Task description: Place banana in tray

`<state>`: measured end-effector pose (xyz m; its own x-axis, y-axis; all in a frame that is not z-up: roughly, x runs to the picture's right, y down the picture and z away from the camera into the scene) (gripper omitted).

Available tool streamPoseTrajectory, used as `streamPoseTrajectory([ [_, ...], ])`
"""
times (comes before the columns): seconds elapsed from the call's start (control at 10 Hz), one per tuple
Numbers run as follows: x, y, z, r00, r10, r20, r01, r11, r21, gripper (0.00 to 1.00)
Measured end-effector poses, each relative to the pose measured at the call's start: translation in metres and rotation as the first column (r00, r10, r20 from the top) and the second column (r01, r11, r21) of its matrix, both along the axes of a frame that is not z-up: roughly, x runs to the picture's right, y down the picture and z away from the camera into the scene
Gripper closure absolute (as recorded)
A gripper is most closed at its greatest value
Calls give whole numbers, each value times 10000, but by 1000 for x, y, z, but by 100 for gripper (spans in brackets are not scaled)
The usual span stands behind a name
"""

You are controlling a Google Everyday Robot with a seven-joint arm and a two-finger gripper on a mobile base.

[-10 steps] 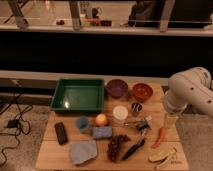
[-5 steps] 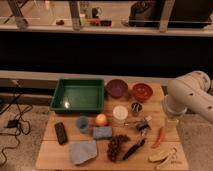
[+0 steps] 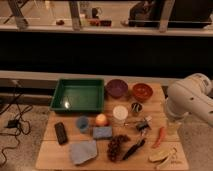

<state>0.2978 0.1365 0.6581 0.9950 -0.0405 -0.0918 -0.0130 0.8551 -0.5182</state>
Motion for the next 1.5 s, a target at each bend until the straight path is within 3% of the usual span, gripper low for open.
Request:
streamPoseTrajectory([
  [0.5, 22, 3, -8, 9995, 123, -282, -124, 9999, -31, 20],
  [0.9, 39, 24, -17, 9963, 848, -138, -854, 9950, -522, 20],
  [1.2, 46, 56, -2, 9920, 1249, -171, -1260, 9856, -1125, 20],
  [1.5, 62, 81, 18, 9909, 1179, -649, -1266, 9804, -1512, 20],
])
